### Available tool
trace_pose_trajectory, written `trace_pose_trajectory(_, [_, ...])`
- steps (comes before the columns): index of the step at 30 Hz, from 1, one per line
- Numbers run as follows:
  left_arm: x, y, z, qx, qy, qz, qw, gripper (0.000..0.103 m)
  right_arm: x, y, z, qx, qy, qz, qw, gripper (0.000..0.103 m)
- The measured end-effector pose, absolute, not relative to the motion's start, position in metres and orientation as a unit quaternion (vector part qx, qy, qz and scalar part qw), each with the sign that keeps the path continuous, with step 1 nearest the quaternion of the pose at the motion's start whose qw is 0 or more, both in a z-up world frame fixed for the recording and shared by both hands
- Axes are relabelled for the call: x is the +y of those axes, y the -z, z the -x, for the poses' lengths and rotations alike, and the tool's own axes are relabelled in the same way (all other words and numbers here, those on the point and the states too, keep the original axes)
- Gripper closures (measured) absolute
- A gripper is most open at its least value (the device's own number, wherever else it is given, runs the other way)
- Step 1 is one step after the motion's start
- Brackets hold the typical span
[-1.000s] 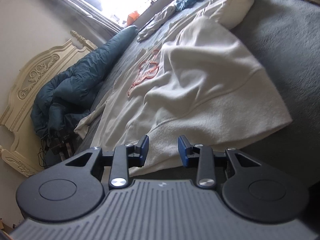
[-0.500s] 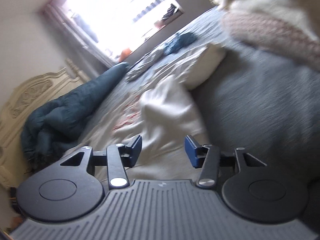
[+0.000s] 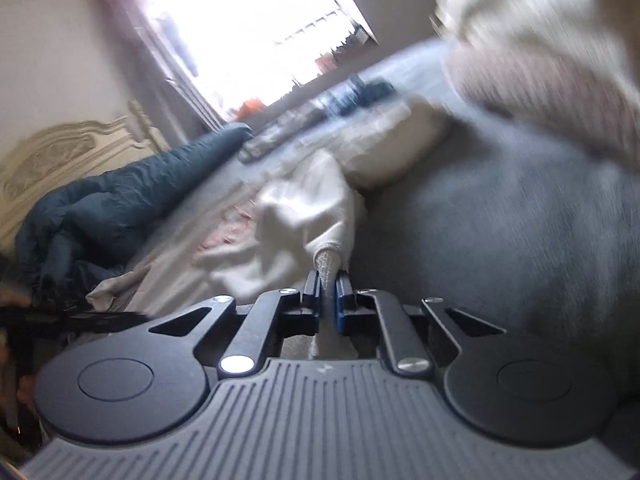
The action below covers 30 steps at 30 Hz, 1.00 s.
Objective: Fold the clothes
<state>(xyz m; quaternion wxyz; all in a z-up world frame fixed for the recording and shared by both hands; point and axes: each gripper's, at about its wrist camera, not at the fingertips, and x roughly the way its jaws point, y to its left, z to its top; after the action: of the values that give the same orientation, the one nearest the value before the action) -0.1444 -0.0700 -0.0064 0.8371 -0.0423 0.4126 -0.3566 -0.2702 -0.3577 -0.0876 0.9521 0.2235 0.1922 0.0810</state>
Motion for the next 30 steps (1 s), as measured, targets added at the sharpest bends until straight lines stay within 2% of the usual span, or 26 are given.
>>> trace_pose_trajectory(4, [-0.075,0.003,0.134,0.415,0.372,0.105,0.824,0.036,-0.325,0.074,0.263,0.165,-0.143,-0.146,0.965,0.097])
trace_pose_trajectory(12, [-0.07,0.015,0.112,0.426,0.361,0.151,0.816,0.036,-0.271,0.087,0.223,0.201,-0.228,-0.08,0.949,0.097])
trace_pose_trajectory(14, [-0.074,0.026,0.105,0.437,0.361,0.155,0.809,0.037,-0.263,0.091,0.22,0.21,-0.236,-0.067,0.946,0.094])
trace_pose_trajectory(17, [-0.075,0.042,0.092,0.452,0.355,0.166,0.801,0.046,-0.261,0.089,0.222,0.219,-0.241,-0.059,0.944,0.091])
trace_pose_trajectory(19, [-0.075,0.053,0.083,0.461,0.349,0.176,0.797,0.058,-0.27,0.082,0.234,0.204,-0.249,-0.052,0.945,0.083])
trace_pose_trajectory(20, [-0.072,0.056,0.081,0.462,0.35,0.185,0.794,0.059,-0.278,0.077,0.239,0.197,-0.25,-0.051,0.947,0.07])
trace_pose_trajectory(21, [-0.068,0.059,0.078,0.463,0.351,0.195,0.79,0.063,-0.289,0.073,0.242,0.192,-0.245,-0.063,0.948,0.056])
trace_pose_trajectory(23, [-0.063,0.064,0.077,0.462,0.353,0.207,0.787,0.067,-0.316,0.065,0.239,0.188,-0.226,-0.107,0.95,0.047])
trace_pose_trajectory(26, [-0.056,0.071,0.078,0.461,0.356,0.221,0.782,0.068,-0.368,0.06,0.213,0.198,-0.169,-0.218,0.94,0.042])
trace_pose_trajectory(30, [-0.054,0.071,0.084,0.45,0.355,0.219,0.789,0.069,-0.422,0.082,0.145,0.252,-0.083,-0.377,0.887,0.042])
